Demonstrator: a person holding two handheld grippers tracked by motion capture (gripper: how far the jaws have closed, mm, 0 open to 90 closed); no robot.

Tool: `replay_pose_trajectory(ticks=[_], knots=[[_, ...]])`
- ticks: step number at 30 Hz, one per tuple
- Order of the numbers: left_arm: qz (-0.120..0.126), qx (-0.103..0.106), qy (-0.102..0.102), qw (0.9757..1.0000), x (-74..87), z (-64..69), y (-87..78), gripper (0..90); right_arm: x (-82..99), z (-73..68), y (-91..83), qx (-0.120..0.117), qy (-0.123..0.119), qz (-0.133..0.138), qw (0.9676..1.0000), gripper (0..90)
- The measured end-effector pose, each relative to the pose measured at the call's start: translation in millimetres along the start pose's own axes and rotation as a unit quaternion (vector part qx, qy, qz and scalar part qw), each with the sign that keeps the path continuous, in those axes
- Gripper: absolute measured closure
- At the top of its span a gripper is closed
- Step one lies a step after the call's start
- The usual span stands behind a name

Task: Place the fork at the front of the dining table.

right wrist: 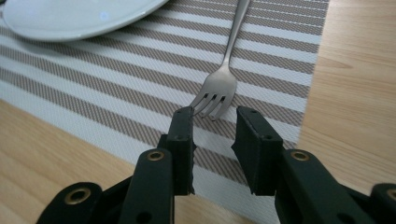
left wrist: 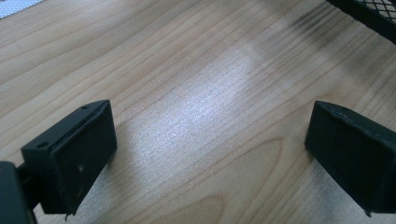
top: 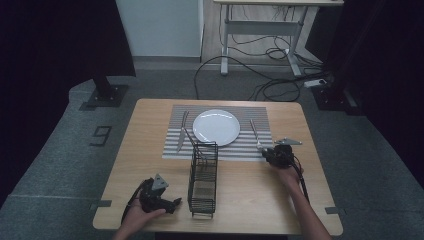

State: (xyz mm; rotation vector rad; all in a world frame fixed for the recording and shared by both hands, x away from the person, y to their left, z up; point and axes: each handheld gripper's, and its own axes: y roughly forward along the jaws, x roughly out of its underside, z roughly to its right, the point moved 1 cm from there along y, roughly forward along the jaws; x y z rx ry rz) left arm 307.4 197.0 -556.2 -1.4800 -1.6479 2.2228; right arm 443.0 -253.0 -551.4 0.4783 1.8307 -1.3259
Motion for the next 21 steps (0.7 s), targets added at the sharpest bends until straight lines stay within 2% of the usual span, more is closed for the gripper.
replay_pose_trajectory(ticks=[4,11,14,18,21], knots=[[0.000,0.000,-0.001,1.0000,0.0,0.1,0.0,2.0,-6.5,-5.3,8.4,0.009,0.009,0.002,0.9999,67.6],[0.000,0.000,-0.001,1.0000,0.0,0.1,0.0,2.0,-14.3,-10.5,21.3,0.010,0.033,0.020,0.9992,68.9],[0.000,0.000,0.000,1.0000,0.0,0.1,-0.1,2.0,-18.3,-13.6,25.1,0.015,0.028,0.016,0.9994,68.8],[0.000,0.000,0.000,1.0000,0.1,0.0,-0.1,2.0,-19.1,-15.3,26.4,0.021,0.035,0.016,0.9990,65.3],[0.000,0.000,0.000,1.0000,0.0,-0.1,-0.1,2.0,-16.2,-15.4,21.3,0.018,0.039,0.026,0.9987,61.5]])
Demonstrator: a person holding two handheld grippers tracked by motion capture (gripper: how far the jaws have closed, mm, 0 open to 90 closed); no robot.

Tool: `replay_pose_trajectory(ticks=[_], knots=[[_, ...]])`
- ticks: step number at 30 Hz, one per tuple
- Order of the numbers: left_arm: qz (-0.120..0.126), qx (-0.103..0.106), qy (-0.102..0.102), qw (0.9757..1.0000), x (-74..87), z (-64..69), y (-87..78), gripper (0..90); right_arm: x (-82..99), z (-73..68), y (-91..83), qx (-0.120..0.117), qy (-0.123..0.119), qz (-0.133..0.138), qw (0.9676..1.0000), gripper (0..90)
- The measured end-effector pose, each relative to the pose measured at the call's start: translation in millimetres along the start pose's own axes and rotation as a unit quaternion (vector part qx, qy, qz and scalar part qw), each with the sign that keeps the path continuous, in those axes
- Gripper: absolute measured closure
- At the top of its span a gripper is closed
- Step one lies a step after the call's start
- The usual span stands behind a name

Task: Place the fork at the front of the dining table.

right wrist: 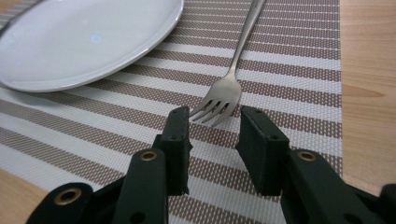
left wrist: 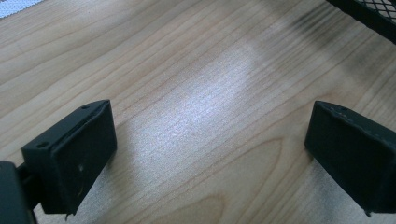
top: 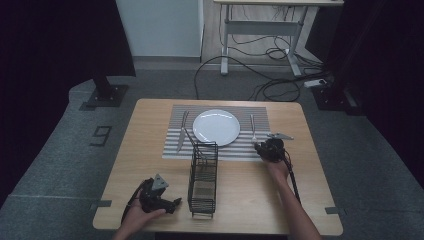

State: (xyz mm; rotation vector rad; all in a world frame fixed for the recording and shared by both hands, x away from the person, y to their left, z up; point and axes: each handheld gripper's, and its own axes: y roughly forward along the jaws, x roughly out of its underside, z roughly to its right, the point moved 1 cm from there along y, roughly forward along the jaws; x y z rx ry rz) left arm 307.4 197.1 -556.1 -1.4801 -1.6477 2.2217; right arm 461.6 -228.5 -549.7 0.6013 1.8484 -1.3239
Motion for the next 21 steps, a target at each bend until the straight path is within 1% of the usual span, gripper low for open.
replay_pose_trajectory(ticks=[2,3,6,8,11,13,16,19,21], knots=[[0.000,0.000,0.000,1.0000,0.0,0.1,0.0,2.0,1.6,-1.0,-6.4,-0.013,0.002,0.010,0.9999,58.9],[0.000,0.000,0.000,1.0000,0.0,0.1,0.0,2.1,1.6,-1.8,-9.7,-0.018,0.002,0.008,0.9998,56.6],[0.000,0.000,0.000,1.0000,0.2,0.1,-0.2,2.2,2.6,-4.3,-21.9,-0.033,-0.003,0.019,0.9993,52.6],[0.000,0.000,0.000,1.0000,0.2,0.1,-0.2,2.2,3.3,-5.3,-30.0,-0.043,-0.004,0.020,0.9989,49.5],[0.000,0.000,0.000,1.0000,0.2,0.1,-0.2,2.2,6.6,-6.3,-41.2,-0.048,-0.012,0.014,0.9987,45.5],[0.000,0.000,0.000,1.0000,0.2,0.1,-0.2,2.2,10.0,-5.9,-48.3,-0.056,-0.014,0.012,0.9983,44.8],[0.000,0.000,0.000,1.0000,0.2,0.1,-0.2,2.2,15.6,-4.7,-59.3,-0.060,-0.020,0.011,0.9980,44.6],[0.000,0.000,0.000,1.0000,0.2,0.1,-0.2,2.2,22.3,-4.9,-69.2,-0.052,-0.032,0.001,0.9981,44.5],[0.000,0.000,0.000,1.0000,0.2,0.1,-0.2,2.2,27.1,-4.9,-76.5,-0.052,-0.037,0.003,0.9980,44.5]])
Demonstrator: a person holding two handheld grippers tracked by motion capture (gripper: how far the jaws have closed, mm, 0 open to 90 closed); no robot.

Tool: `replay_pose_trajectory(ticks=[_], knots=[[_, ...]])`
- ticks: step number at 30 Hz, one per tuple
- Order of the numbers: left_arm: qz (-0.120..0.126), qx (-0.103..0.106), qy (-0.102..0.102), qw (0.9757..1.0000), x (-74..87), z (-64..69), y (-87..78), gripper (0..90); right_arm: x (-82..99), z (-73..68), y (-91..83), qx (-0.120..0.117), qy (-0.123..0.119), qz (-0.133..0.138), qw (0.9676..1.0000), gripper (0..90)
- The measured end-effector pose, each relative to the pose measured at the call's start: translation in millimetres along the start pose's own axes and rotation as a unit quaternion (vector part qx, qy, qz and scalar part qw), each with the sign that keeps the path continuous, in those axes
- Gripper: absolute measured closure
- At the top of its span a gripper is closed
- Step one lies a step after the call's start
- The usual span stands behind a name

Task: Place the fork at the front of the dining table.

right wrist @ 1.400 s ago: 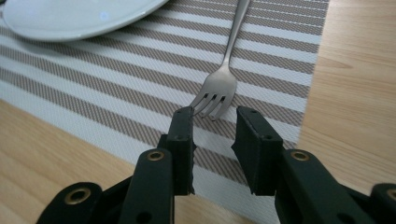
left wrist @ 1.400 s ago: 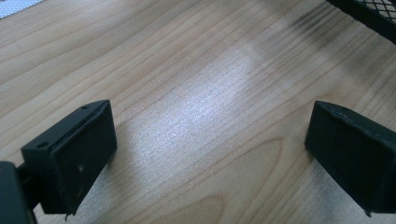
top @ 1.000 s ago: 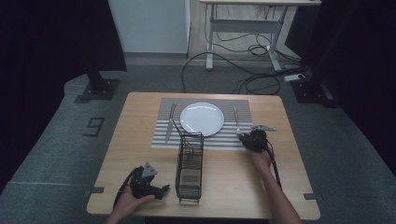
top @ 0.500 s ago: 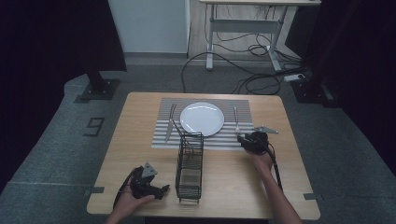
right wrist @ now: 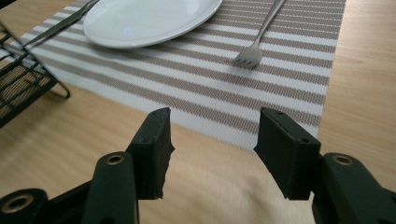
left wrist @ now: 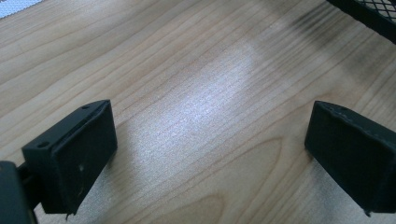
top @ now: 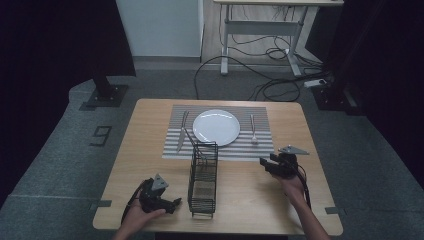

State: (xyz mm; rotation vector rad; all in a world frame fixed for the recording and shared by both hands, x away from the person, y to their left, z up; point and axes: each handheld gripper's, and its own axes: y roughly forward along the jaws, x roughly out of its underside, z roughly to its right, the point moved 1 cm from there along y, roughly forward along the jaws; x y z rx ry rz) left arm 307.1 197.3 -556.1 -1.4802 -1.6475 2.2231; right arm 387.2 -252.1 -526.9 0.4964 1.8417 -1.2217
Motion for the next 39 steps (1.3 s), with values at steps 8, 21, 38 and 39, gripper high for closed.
replay_pose_trajectory(ticks=[8,21,38,39], knots=[[0.000,0.000,-0.001,1.0000,0.1,0.1,-0.1,2.2,23.5,0.9,-28.0,-0.001,-0.004,0.001,1.0000,44.2],[0.001,-0.001,-0.001,1.0000,0.6,0.1,-0.5,2.6,61.3,12.6,-63.9,0.010,0.009,-0.010,0.9999,43.6],[0.001,-0.001,-0.001,1.0000,0.5,0.1,-0.5,2.6,73.9,21.8,-60.7,0.032,0.007,-0.027,0.9991,43.2],[0.001,-0.001,-0.001,1.0000,0.5,0.1,-0.5,2.6,73.8,21.8,-60.1,0.033,0.006,-0.027,0.9991,43.2]])
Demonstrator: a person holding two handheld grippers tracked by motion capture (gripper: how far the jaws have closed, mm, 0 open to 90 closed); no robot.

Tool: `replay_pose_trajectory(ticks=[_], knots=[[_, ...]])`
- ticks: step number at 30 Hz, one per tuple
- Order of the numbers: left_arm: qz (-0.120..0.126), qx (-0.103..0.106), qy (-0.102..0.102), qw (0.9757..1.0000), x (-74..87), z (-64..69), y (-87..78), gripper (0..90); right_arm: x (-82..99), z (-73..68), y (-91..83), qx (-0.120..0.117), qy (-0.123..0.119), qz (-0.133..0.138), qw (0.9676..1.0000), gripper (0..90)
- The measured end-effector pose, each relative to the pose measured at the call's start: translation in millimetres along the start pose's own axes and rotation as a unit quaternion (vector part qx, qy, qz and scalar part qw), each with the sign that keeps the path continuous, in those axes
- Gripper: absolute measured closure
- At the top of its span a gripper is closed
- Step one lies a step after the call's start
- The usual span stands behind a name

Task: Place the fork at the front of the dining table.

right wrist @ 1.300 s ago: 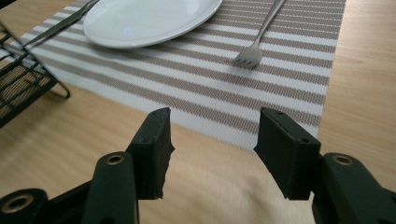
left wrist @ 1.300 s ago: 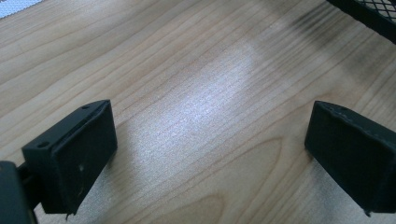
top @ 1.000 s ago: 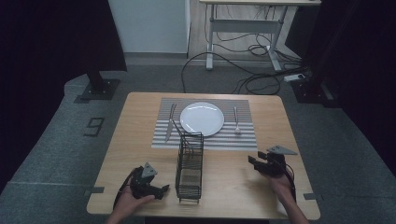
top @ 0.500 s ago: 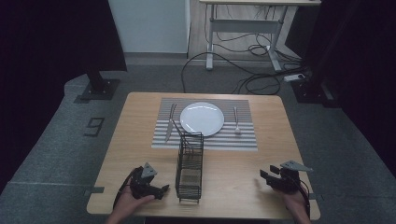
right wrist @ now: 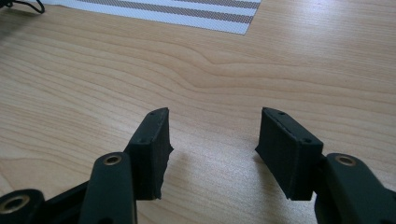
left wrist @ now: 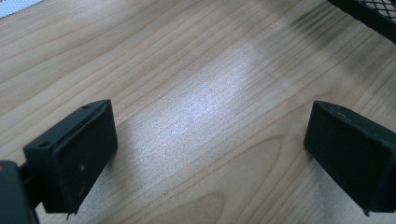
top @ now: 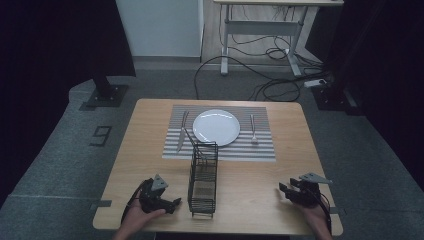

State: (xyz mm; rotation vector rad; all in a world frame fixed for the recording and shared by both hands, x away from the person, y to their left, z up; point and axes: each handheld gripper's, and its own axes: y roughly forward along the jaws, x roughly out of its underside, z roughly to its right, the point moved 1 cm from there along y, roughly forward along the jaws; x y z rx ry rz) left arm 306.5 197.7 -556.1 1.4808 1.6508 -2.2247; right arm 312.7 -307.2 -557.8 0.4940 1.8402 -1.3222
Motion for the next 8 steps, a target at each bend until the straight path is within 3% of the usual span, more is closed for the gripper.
replay_pose_trajectory(ticks=[8], knots=[[0.000,0.000,0.000,1.0000,0.0,0.0,0.0,2.6,0.3,-1.7,2.9,0.005,-0.008,-0.005,0.9999,42.3]])
